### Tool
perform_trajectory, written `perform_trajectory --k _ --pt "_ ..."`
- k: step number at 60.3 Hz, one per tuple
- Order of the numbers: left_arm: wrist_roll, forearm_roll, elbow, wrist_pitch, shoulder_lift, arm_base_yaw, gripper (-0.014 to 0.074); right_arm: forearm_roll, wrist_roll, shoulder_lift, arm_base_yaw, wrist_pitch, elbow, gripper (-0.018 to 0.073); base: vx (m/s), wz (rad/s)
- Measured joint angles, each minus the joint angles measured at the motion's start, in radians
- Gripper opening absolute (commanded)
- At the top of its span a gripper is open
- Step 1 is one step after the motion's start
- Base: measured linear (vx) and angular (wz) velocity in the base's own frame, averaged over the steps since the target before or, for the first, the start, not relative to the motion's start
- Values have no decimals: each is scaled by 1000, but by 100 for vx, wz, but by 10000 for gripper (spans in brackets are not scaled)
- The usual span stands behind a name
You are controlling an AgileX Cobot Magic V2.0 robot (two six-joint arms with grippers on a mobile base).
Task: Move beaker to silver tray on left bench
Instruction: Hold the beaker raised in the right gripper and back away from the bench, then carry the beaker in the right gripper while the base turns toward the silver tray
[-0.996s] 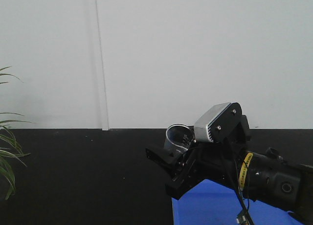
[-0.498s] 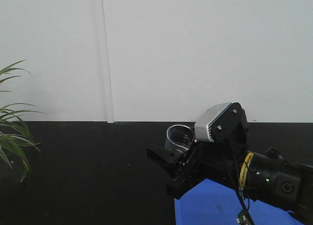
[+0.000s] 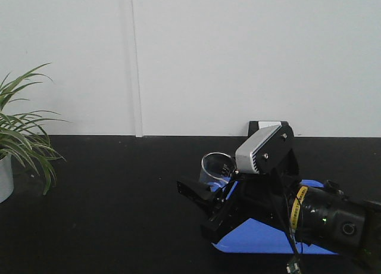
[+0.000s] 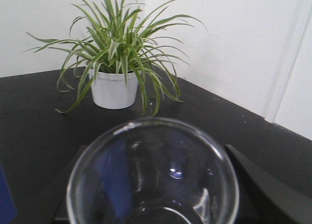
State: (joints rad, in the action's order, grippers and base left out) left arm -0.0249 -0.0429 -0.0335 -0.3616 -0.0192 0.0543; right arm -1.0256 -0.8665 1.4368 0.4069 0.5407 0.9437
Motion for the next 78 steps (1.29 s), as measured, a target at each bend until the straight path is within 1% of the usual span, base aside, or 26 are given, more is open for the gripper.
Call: perform_trajectory --k 55,78 --pt "0 0 0 0 0 0 1 0 0 0 0 0 0 -11 -24 -4" --pt "0 0 0 0 0 0 1 0 0 0 0 0 0 -11 -20 10"
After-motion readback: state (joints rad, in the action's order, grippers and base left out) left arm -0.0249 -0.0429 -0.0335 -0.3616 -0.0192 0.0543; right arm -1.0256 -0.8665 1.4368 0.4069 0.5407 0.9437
